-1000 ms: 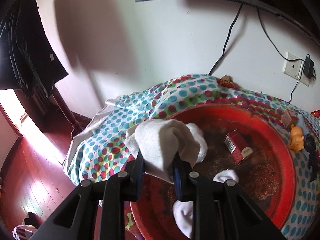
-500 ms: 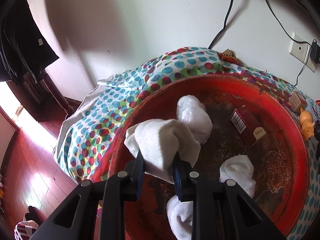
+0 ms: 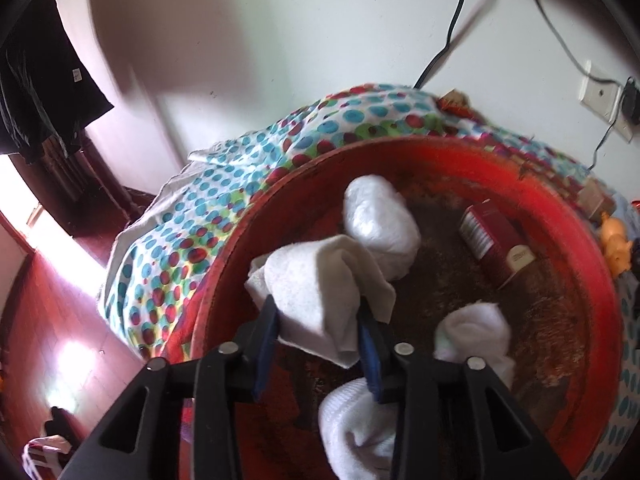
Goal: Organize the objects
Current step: 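Grasp the black tied plastic bag with the right gripper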
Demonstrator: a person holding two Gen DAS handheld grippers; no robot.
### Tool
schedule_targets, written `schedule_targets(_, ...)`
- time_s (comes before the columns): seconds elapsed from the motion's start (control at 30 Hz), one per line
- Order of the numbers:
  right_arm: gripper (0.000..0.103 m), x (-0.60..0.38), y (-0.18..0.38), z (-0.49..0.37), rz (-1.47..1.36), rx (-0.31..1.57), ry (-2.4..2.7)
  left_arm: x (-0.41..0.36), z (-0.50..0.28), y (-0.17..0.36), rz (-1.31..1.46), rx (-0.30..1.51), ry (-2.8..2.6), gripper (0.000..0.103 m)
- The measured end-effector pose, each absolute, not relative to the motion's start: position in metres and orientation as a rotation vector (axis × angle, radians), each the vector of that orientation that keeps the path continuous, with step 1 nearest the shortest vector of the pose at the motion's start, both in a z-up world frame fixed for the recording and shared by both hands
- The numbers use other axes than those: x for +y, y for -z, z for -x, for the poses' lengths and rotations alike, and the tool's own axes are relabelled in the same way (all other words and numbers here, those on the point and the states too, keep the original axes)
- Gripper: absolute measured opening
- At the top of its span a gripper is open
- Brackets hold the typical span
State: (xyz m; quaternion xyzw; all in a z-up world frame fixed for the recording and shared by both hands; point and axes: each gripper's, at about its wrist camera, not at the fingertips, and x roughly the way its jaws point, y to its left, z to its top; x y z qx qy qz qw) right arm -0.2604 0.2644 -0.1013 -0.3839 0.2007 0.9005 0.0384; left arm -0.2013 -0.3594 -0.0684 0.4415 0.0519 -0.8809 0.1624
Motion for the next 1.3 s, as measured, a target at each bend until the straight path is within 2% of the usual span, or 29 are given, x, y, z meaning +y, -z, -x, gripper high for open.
schedule_targets(0.3,0.103,0.265,0.101,0.260,1.178,0.615,-2.762,-0.347,0.133,-0.016,-0.877,0.204,2.710,0.046)
schedule_targets(0.37,0.103,0.264,0.101,0.261,1.179,0.609,-2.761,-0.339,0.100,-0.033,-0.763,0.226,2.748,0.059)
schedule_targets(0.43,0.103,0.264,0.101,0.261,1.181,0.602,-2.760,-0.324,0.063,-0.039,-0.664,0.226,2.777,0.064)
schedule_targets(0.57,0.103,0.258,0.101,0.262,1.202,0.534,-2.738,-0.288,0.012,-0.017,-0.656,0.205,2.831,0.064)
schedule_targets(0.67,0.103,0.231,0.097,0.258,1.235,0.329,-2.739,-0.267,-0.006,0.010,-0.721,0.226,2.864,0.064)
schedule_targets(0.8,0.103,0.178,0.078,0.236,1.198,0.201,-2.908,-0.240,-0.015,0.039,-0.773,0.177,2.911,0.064)
schedule_targets(0.97,0.103,0.082,0.067,0.240,1.304,-0.129,-3.036,-0.233,-0.018,0.048,-0.776,0.211,2.959,0.064)
schedule_targets(1.1,0.101,0.041,0.082,0.259,1.394,-0.203,-2.991,-0.239,-0.023,0.048,-0.779,0.282,2.965,0.064)
schedule_targets(1.17,0.092,0.032,0.089,0.267,1.430,-0.168,-2.972,-0.242,-0.023,0.047,-0.781,0.309,2.969,0.064)
schedule_targets(1.23,0.052,0.028,0.096,0.274,1.474,-0.108,-2.935,-0.244,-0.024,0.045,-0.766,0.305,2.975,0.064)
schedule_targets(1.3,0.032,0.031,0.102,0.279,1.503,-0.049,-2.900,-0.243,-0.025,0.044,-0.754,0.299,2.978,0.064)
